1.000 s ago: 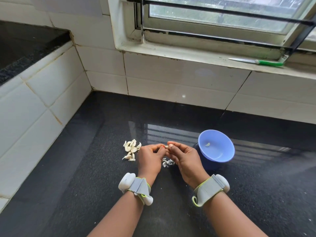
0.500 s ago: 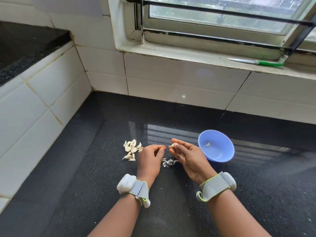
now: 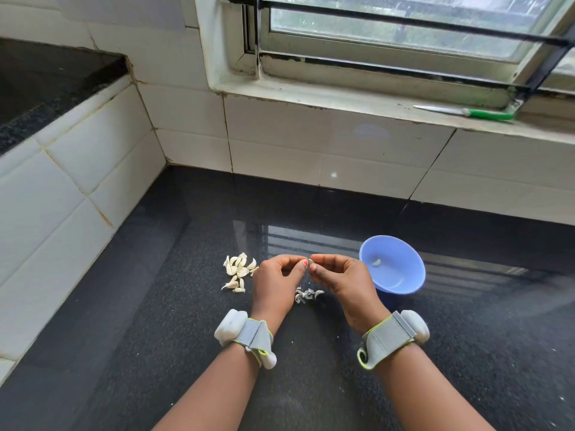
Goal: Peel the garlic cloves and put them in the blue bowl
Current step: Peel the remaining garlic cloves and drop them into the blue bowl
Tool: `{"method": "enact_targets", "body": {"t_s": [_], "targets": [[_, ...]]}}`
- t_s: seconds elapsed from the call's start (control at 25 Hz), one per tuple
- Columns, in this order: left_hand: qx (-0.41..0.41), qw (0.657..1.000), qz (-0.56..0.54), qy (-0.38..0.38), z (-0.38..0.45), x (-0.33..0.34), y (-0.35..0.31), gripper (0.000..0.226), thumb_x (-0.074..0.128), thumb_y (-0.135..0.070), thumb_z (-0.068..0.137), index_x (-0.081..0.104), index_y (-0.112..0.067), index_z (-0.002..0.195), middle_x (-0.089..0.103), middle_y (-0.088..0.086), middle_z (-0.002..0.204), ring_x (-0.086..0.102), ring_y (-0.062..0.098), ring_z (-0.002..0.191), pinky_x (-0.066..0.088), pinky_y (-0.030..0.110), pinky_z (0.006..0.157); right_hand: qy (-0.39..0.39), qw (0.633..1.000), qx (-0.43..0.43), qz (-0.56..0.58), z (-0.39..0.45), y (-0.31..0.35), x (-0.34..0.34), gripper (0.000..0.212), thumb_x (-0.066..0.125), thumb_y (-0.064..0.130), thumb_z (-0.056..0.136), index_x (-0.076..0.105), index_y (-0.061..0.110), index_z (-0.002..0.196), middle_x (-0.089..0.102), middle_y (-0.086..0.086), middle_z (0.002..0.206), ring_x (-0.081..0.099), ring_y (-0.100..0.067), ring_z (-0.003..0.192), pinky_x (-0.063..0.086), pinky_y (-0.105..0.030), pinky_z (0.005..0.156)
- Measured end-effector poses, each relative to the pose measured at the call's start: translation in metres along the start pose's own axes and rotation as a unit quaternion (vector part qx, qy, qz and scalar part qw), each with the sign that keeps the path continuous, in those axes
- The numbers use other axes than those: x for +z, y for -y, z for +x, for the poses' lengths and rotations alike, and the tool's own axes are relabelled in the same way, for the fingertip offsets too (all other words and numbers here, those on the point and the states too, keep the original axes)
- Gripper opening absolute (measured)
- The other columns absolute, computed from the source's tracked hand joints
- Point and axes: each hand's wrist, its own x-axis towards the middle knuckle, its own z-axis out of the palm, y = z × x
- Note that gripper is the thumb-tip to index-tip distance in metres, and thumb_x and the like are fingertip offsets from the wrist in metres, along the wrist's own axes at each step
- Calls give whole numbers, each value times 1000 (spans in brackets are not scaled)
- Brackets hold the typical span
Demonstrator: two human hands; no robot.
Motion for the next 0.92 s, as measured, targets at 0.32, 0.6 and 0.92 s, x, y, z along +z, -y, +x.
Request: {"method": "enact_targets", "body": {"t_s": [0.32, 0.6, 0.92], "targets": [[-19, 1000, -17, 6, 3, 1, -1, 4, 71, -18, 82, 74, -16, 82, 69, -6, 68, 55, -7, 51, 44, 12, 55, 7, 997, -52, -57, 1, -2, 1, 16, 73, -3, 80, 74, 9, 90, 76, -5, 82, 70, -8, 76, 53, -18, 69], [-30, 998, 2, -48, -1, 5, -6, 5, 71, -19, 80, 73, -16, 77, 65, -11, 63, 56, -3, 57, 39, 9, 52, 1, 995, -61, -76, 1, -3, 7, 17, 75, 0, 79, 76, 14, 87, 77, -7, 86, 73, -18, 86, 57, -28, 79], [-13, 999, -31, -3, 0, 1, 1, 7, 70, -18, 83, 76, -13, 85, 72, -4, 74, 66, 4, 67, 51, 17, 64, 14, 1000, -19, 4, -1, 1, 2, 16, 72, -3, 82, 73, 3, 96, 76, -11, 86, 71, -12, 77, 54, -18, 68]]}}
